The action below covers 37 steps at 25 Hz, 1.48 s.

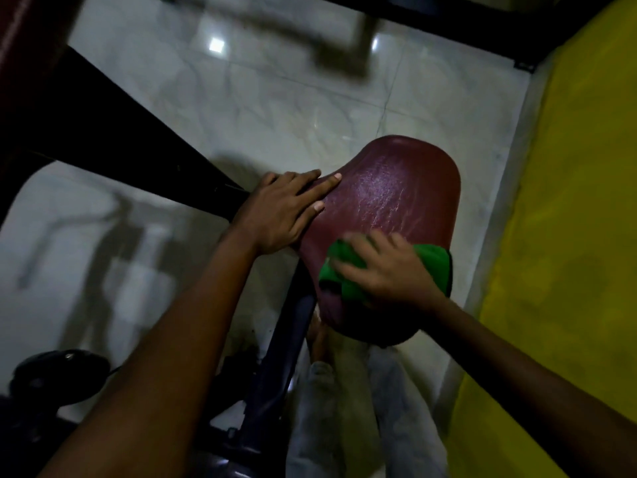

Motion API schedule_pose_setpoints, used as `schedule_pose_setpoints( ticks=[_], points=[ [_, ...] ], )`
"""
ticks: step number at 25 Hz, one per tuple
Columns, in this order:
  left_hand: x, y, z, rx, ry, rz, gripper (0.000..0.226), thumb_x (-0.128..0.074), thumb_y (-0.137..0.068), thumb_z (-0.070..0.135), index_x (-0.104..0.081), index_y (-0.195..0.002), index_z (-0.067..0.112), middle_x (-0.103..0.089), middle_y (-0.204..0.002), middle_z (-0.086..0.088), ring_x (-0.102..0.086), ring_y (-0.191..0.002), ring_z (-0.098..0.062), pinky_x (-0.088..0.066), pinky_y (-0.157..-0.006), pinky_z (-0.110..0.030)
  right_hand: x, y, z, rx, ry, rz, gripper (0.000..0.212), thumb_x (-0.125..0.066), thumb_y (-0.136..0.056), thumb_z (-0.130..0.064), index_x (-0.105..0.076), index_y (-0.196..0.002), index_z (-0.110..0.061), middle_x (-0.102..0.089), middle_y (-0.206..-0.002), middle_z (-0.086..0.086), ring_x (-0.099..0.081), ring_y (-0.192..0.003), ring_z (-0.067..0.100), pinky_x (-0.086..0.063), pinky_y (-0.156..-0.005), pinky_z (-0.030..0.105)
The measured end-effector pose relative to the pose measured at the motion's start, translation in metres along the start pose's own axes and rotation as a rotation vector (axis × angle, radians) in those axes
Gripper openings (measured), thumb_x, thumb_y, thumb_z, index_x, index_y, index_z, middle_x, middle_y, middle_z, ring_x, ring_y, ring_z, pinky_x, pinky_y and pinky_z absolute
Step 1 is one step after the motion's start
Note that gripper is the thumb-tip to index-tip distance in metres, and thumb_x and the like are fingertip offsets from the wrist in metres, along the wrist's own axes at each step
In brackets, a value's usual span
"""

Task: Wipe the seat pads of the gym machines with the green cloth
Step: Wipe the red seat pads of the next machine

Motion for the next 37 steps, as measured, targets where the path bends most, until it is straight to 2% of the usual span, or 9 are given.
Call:
schedule_pose_setpoints(
  ticks=[3,4,9,14,20,26,33,35,37],
  points=[
    [0.001,0.002,0.003,0.006,0.077,0.021,0.050,-0.025,-0.099,0.040,-0.035,-0.146,0.026,-0.047,-0.143,-0.010,-0.051,-0.118,-0.031,-0.035,-0.093,-0.039,0.007,-0.018,0.035,-0.486,-0.027,0.045,0.061,-0.077,-0.059,-0.036,-0.063,-0.116,-0.021,-0.056,-0.120,0.018,-0.053,-0.093,0.035,-0.043,-0.070,0.037],
    [0.000,0.002,0.003,0.006,0.092,0.023,0.050,-0.025,-0.099,0.039,-0.036,-0.146,0.025,-0.047,-0.143,-0.011,-0.051,-0.118,-0.031,-0.035,-0.093,-0.039,0.005,-0.019,0.026,-0.475,-0.022,0.062,0.066,-0.079,-0.056,-0.037,-0.062,-0.118,-0.020,-0.056,-0.121,0.018,-0.053,-0.092,0.035,-0.043,-0.070,0.037],
    [0.000,0.001,0.003,-0.022,0.105,0.011,0.050,-0.028,-0.100,0.038,-0.040,-0.144,0.019,-0.049,-0.140,-0.017,-0.054,-0.115,-0.036,-0.041,-0.095,-0.043,-0.004,-0.008,-0.026,0.187,-0.001,-0.048,0.036,-0.056,-0.077,-0.042,-0.066,-0.107,-0.025,-0.059,-0.119,0.013,-0.045,-0.087,0.026,-0.036,-0.065,0.034],
    [-0.001,0.001,0.005,-0.006,0.109,-0.004,0.050,-0.027,-0.100,0.039,-0.038,-0.145,0.021,-0.047,-0.142,-0.016,-0.052,-0.118,-0.035,-0.040,-0.096,-0.043,-0.004,-0.020,-0.024,-0.090,0.012,0.040,0.037,-0.062,-0.073,-0.037,-0.065,-0.107,-0.024,-0.059,-0.121,0.012,-0.043,-0.090,0.027,-0.036,-0.069,0.035],
    [0.001,0.003,0.006,0.023,0.075,-0.035,0.050,-0.025,-0.100,0.040,-0.036,-0.146,0.021,-0.046,-0.143,-0.015,-0.049,-0.122,-0.035,-0.039,-0.100,-0.045,-0.010,0.027,-0.060,0.340,-0.035,-0.044,0.032,-0.037,-0.084,-0.030,-0.067,-0.094,-0.032,-0.053,-0.122,0.005,-0.041,-0.095,0.026,-0.041,-0.073,0.036],
    [-0.004,0.007,0.010,0.110,0.058,0.001,0.049,-0.025,-0.100,0.037,-0.036,-0.146,0.023,-0.044,-0.144,-0.013,-0.042,-0.131,-0.030,-0.029,-0.107,-0.044,0.000,0.015,0.022,-0.192,-0.038,0.069,0.048,-0.068,-0.069,-0.044,-0.062,-0.114,-0.027,-0.050,-0.125,0.014,-0.043,-0.089,0.027,-0.037,-0.067,0.035],
    [-0.002,0.007,0.018,0.185,0.021,-0.027,0.050,-0.024,-0.099,0.036,-0.034,-0.146,0.024,-0.041,-0.146,-0.013,-0.037,-0.136,-0.030,-0.023,-0.112,-0.050,-0.005,0.086,-0.036,0.390,-0.030,0.054,0.029,-0.033,-0.097,-0.023,-0.058,-0.110,-0.029,-0.040,-0.131,0.006,-0.047,-0.102,0.029,-0.042,-0.080,0.042],
    [-0.002,0.006,0.025,0.191,0.021,0.002,0.051,-0.027,-0.097,0.032,-0.036,-0.145,0.017,-0.039,-0.148,-0.012,-0.036,-0.137,-0.028,-0.019,-0.113,-0.052,0.000,0.066,-0.004,0.212,-0.010,0.115,0.029,-0.029,-0.099,-0.028,-0.049,-0.120,-0.029,-0.041,-0.130,0.010,-0.052,-0.097,0.031,-0.042,-0.074,0.040],
    [-0.002,-0.002,0.039,0.160,0.052,0.026,0.051,-0.031,-0.096,0.028,-0.040,-0.140,0.005,-0.037,-0.149,-0.015,-0.035,-0.137,-0.029,-0.016,-0.114,-0.049,0.007,0.048,0.041,-0.214,-0.071,0.180,0.040,-0.046,-0.088,-0.041,-0.044,-0.125,-0.026,-0.041,-0.131,0.012,-0.058,-0.092,0.034,-0.045,-0.070,0.040]
  ],
)
Point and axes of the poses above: each hand's wrist, its own y-axis away from the middle knuckle, its own x-axis out of the back of the hand, z = x × y, the point moved 6 cm from there along -y, towards the middle knuckle
